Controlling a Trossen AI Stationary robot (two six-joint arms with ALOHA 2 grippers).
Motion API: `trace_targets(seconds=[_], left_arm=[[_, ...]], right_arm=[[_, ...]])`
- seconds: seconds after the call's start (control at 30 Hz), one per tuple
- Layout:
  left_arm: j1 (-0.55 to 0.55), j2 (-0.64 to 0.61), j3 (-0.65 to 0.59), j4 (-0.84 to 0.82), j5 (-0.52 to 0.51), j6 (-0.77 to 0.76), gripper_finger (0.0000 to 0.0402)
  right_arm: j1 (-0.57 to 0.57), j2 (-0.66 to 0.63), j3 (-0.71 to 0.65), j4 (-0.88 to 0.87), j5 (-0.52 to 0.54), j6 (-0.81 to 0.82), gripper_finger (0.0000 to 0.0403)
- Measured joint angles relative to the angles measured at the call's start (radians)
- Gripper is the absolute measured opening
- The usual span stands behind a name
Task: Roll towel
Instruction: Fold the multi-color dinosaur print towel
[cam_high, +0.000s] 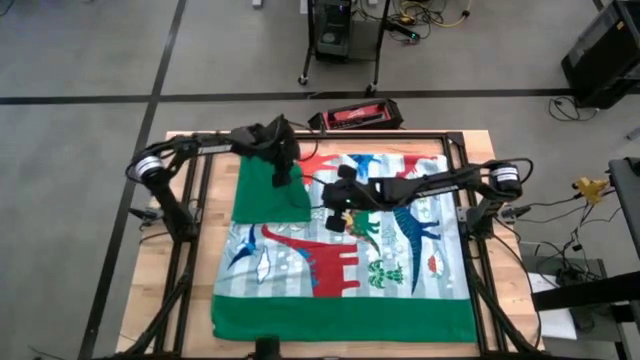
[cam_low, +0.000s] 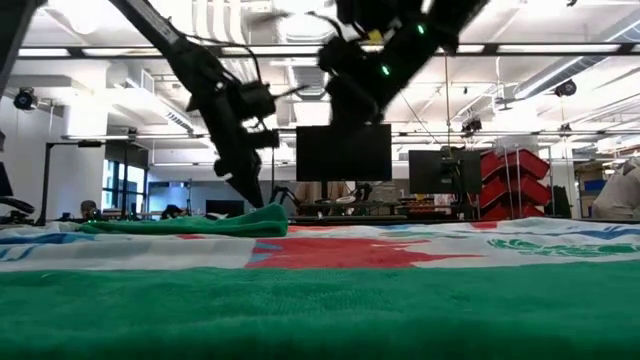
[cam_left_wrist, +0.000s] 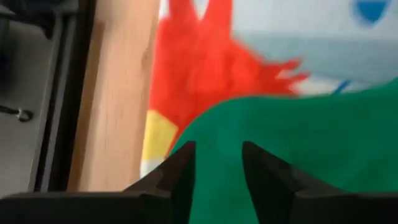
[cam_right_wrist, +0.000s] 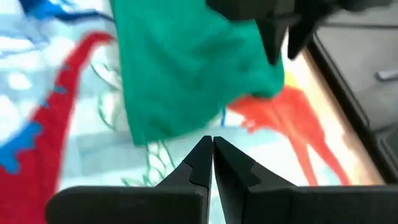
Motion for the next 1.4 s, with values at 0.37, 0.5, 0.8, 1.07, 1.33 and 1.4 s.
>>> trace_targets(seconds=[0.37, 0.5, 0.8, 1.07, 1.33, 1.4], left_arm=[[0.050, 0.105, 0.069, 0.017, -0.036, 0.033, 0.0160], [0.052, 0.107, 0.055, 0.012, -0.040, 0.039, 0.0156], [0.056, 0.107, 0.021, -0.002, -0.033, 0.025, 0.0131], [0.055, 0.107, 0.019, 0.058, -0.081, -0.032, 0.0081], [0.055, 0.107, 0.019, 0.070, -0.086, -0.063, 0.0005], [0.050, 0.106, 0.019, 0.069, -0.088, -0.067, 0.0002]], right_arm=[[0.015, 0.002, -0.153, 0.118, 0.000, 0.065, 0.0000], [0.020, 0.002, -0.185, 0.187, -0.003, 0.068, 0.0000], [0.020, 0.003, -0.183, 0.230, -0.004, 0.068, 0.0000], [0.026, 0.003, -0.186, 0.228, -0.004, 0.066, 0.0000], [0.024, 0.003, -0.186, 0.291, -0.004, 0.022, 0.0000], [0.024, 0.003, -0.186, 0.295, -0.004, 0.018, 0.0000]])
